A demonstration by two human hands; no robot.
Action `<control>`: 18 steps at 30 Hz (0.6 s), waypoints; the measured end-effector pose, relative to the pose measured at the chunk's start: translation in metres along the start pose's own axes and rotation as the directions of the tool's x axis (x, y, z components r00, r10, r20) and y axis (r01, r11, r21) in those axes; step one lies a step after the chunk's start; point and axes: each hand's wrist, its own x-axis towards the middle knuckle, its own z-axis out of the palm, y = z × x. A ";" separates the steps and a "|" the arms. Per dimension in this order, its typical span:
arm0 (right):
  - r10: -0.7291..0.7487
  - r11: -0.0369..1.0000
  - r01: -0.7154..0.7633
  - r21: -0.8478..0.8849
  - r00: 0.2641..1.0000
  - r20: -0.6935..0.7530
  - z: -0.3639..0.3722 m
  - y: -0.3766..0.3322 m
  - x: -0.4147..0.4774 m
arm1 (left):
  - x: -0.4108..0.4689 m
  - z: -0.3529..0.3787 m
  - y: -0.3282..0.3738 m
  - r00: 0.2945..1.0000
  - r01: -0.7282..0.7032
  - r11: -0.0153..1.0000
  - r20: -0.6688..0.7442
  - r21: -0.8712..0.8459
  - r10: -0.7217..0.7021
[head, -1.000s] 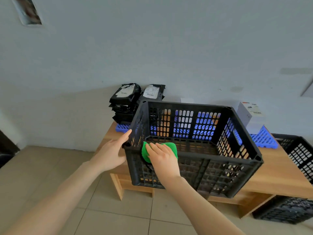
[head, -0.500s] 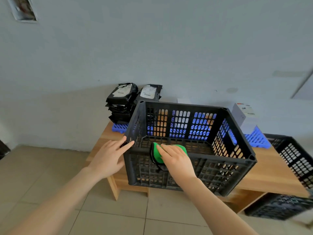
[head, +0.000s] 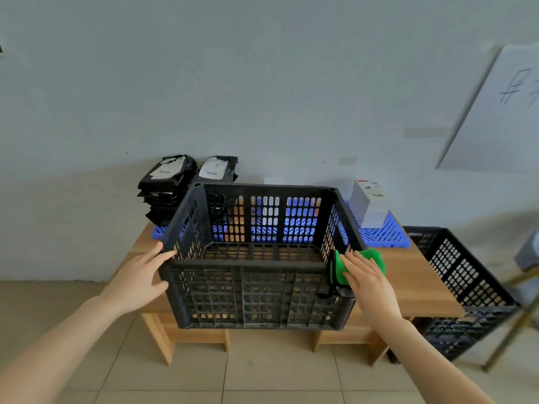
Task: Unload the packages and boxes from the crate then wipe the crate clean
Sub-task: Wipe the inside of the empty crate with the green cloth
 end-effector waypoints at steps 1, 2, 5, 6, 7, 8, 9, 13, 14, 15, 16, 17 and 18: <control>0.005 1.000 -0.005 0.025 1.000 -0.006 0.003 -0.008 0.002 | 0.000 0.000 0.002 1.000 0.015 1.000 -0.006 -0.023 -0.016; -0.014 0.999 0.014 0.035 1.000 -0.012 0.007 -0.019 0.004 | 0.001 0.000 0.003 0.999 0.034 0.998 -0.012 -0.056 -0.035; -0.180 0.983 0.181 0.019 0.983 -0.024 0.025 -0.074 0.015 | 0.000 -0.001 0.009 0.995 0.082 0.982 -0.044 -0.169 -0.091; -0.237 0.971 0.237 0.034 0.972 -0.012 0.033 -0.097 0.021 | 0.000 -0.001 0.009 0.993 0.083 0.976 -0.063 -0.200 -0.097; -0.277 0.960 0.276 0.055 0.961 0.005 0.042 -0.121 0.028 | 0.000 0.000 0.008 0.992 0.080 0.971 -0.078 -0.224 -0.099; -0.310 0.949 0.307 0.075 0.950 0.039 0.053 -0.144 0.036 | 0.000 0.001 0.006 0.991 0.074 0.967 -0.089 -0.245 -0.098; -0.340 0.939 0.333 0.089 0.937 0.080 0.064 -0.167 0.043 | 0.001 0.002 0.004 0.990 0.071 0.961 -0.097 -0.266 -0.100; -0.459 0.888 0.439 0.137 0.862 0.214 0.093 -0.246 0.071 | 0.003 0.003 -0.006 0.986 0.075 0.898 -0.104 -0.434 -0.132; -0.489 0.872 0.467 0.145 0.841 0.233 0.096 -0.261 0.075 | 0.003 0.002 -0.010 0.985 0.082 0.857 -0.088 -0.508 -0.146; -0.515 0.857 0.492 0.153 0.825 0.231 0.099 -0.273 0.078 | 0.004 0.001 -0.015 0.984 0.085 0.819 -0.082 -0.567 -0.159; -0.543 0.840 0.517 0.166 0.810 0.221 0.103 -0.282 0.081 | 0.005 0.001 -0.018 0.981 0.082 0.789 -0.091 -0.609 -0.172; -0.563 0.826 0.534 0.182 0.801 0.206 0.106 -0.288 0.083 | 0.005 0.000 -0.021 0.976 0.081 0.769 -0.105 -0.634 -0.189; -0.577 0.815 0.545 0.195 0.794 0.191 0.110 -0.292 0.087 | 0.006 -0.001 -0.022 0.971 0.080 0.757 -0.121 -0.649 -0.206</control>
